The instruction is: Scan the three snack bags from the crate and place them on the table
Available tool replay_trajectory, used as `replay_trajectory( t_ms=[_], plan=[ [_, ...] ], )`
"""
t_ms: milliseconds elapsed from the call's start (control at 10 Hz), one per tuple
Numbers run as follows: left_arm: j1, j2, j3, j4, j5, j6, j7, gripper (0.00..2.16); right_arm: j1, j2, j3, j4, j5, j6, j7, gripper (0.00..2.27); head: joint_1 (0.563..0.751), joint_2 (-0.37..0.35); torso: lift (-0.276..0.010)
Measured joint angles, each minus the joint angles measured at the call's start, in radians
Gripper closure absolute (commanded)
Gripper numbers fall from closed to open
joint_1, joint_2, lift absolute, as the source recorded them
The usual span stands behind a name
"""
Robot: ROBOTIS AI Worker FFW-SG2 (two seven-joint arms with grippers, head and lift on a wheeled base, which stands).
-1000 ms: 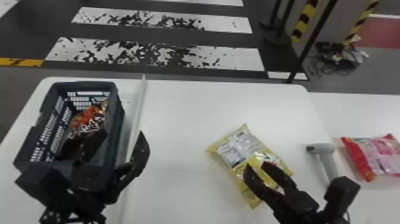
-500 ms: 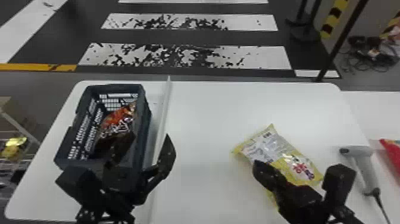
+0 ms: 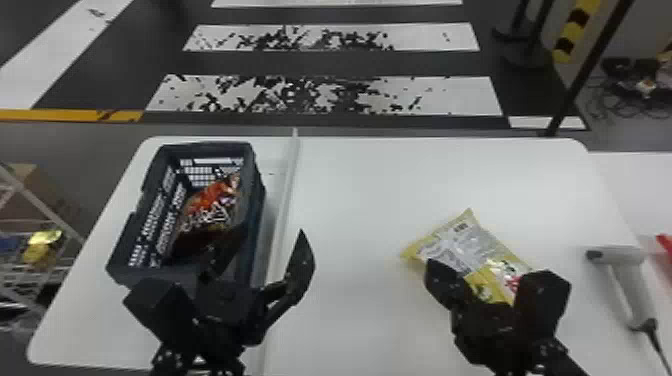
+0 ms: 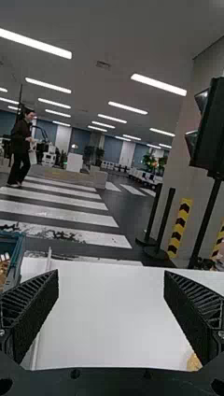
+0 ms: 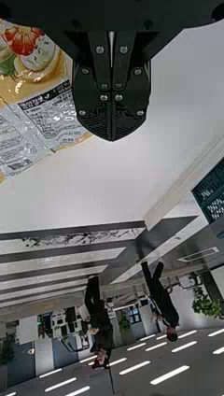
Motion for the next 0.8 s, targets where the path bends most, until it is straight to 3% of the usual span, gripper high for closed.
replay_trajectory(
  t_ms=[300,800],
  plan=[
    [-0.021,0.031,-0.021,0.021,0.007,0.0,0.001,0.03,-0.038,0.03,0.044,0.052,0.061,-0.005,-0.051,2.07,0.695,0.075,-0.062],
    [-0.03,0.039,-0.027,0.031,0.011,0.0,-0.001,0.03,-0.114,0.058,0.076,0.151,0.101,0.001,-0.117,2.07,0.695,0.081,-0.062]
  ],
)
